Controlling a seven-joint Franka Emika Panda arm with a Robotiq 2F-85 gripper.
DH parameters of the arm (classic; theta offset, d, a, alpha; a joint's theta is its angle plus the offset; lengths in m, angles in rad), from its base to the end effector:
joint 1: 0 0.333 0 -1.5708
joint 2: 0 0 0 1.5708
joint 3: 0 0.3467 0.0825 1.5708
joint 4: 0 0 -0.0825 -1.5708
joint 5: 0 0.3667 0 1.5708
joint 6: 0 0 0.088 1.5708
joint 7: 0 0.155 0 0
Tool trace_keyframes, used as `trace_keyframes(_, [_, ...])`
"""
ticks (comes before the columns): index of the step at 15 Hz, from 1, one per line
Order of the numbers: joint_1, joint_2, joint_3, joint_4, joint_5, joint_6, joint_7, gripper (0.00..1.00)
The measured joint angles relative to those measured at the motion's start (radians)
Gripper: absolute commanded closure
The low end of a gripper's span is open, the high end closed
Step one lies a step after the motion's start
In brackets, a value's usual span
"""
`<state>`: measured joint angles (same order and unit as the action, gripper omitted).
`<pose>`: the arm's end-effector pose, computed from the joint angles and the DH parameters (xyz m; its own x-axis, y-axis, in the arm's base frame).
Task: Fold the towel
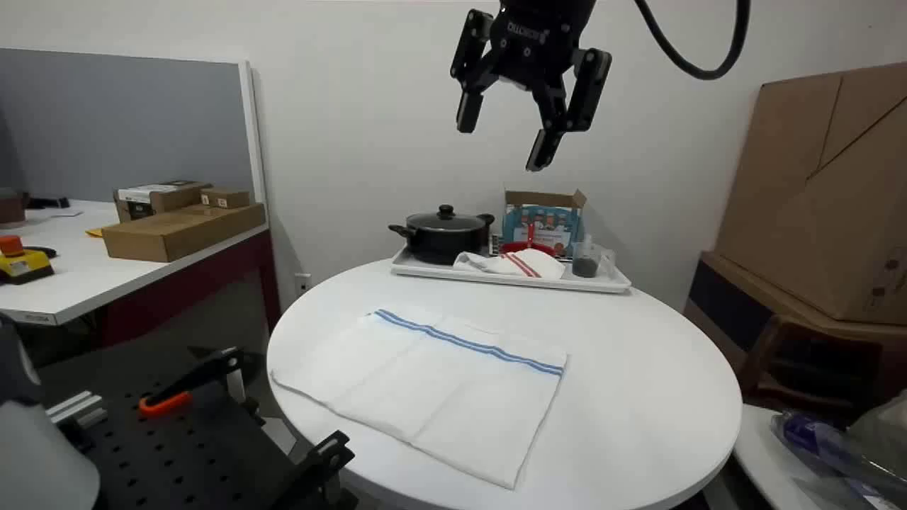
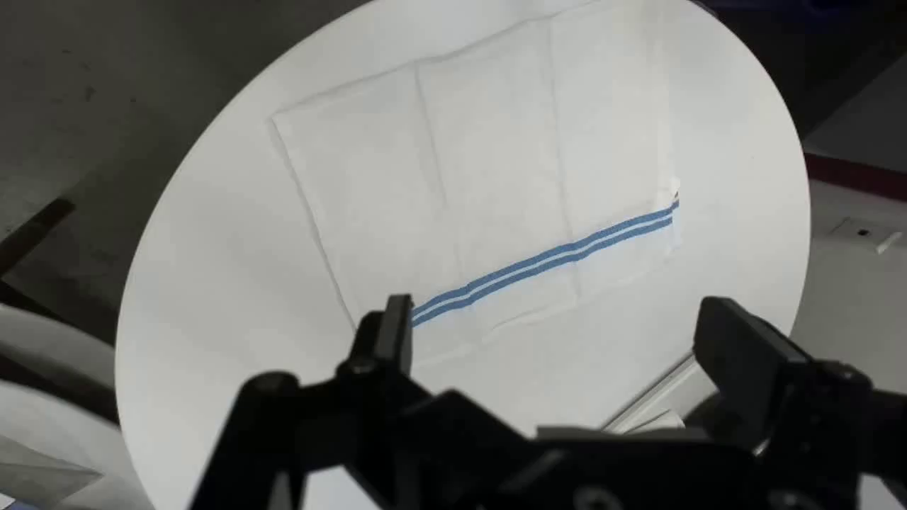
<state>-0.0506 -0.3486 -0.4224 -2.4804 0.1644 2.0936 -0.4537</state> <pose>0.3611 -0.1676 0.3947 0.9953 -0.0856 0.0450 -0.0695 -0.9570 -0.2816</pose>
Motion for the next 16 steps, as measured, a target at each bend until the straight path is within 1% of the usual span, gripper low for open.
trace_keyframes(6, [-0.006,0.000,0.006,-0.001,0.000,0.007,0.000,0.00])
trace_keyframes(7, [-0.018,-0.001,0.021,-0.007,-0.001,0.058,0.002,0.00])
trace_keyframes(9, [-0.044,-0.001,0.058,-0.028,-0.004,0.196,0.012,0.00])
trace_keyframes(11, [-0.054,-0.002,0.092,-0.051,-0.014,0.338,0.019,0.00])
trace_keyframes(14, [-0.047,-0.001,0.148,-0.095,-0.034,0.558,0.023,0.00])
trace_keyframes(16, [-0.031,0.009,0.191,-0.126,-0.050,0.718,0.038,0.00])
